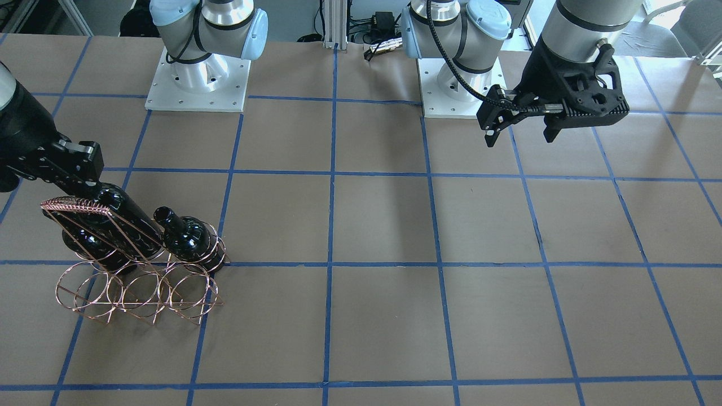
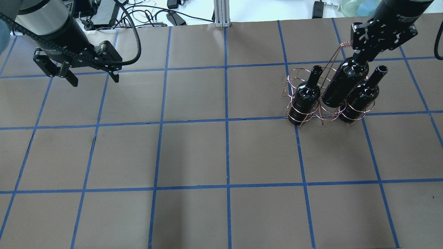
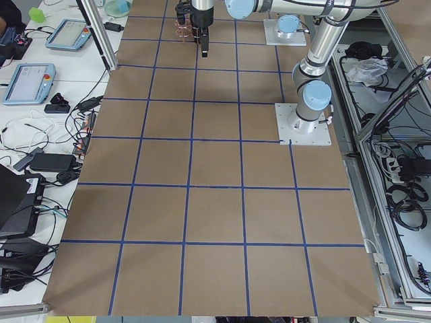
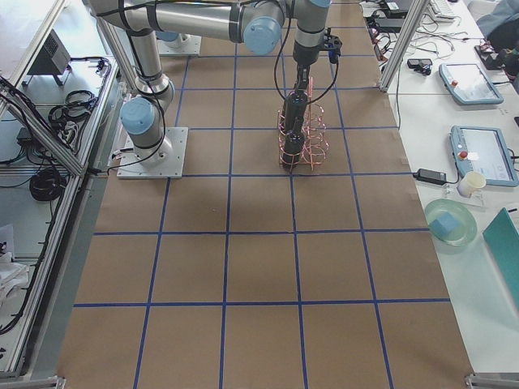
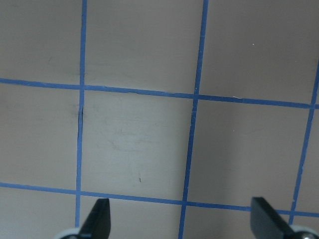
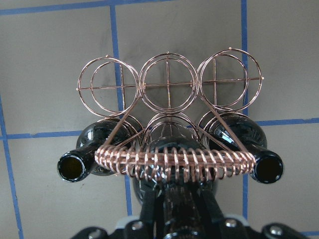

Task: Place wine into wine basket
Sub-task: 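Lower the bottle into the empty middle slot of the basket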

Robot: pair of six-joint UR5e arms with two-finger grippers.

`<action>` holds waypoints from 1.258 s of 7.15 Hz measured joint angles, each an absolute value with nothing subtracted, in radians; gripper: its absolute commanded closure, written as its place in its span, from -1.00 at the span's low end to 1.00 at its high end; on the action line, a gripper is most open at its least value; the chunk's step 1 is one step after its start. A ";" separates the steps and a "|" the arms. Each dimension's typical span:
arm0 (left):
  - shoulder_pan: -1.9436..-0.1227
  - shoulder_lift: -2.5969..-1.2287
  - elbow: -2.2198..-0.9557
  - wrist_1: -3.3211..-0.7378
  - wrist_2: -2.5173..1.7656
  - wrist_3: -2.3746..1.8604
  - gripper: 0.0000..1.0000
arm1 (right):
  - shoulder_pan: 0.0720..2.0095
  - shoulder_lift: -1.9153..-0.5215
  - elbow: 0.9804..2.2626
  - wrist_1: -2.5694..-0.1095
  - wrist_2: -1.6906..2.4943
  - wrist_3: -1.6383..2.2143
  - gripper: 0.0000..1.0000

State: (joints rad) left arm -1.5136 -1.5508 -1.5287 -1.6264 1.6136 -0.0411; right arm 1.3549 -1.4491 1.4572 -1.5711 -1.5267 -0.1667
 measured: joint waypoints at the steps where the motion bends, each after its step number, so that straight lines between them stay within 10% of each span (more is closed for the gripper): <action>1: -1.513 -1.551 -1.529 -1.627 1.614 -0.041 -1.00 | 1.355 -1.447 1.460 -1.571 -1.527 -0.167 1.00; 9: -1.513 -1.551 -1.529 -1.626 1.613 -0.040 -1.00 | 1.356 -1.413 1.545 -1.637 -1.549 -0.129 1.00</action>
State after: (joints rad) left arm -1.5126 -1.5509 -1.5294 -1.6264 1.6134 -0.0403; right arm 1.3559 -1.4126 1.5447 -1.6366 -1.5492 -0.1290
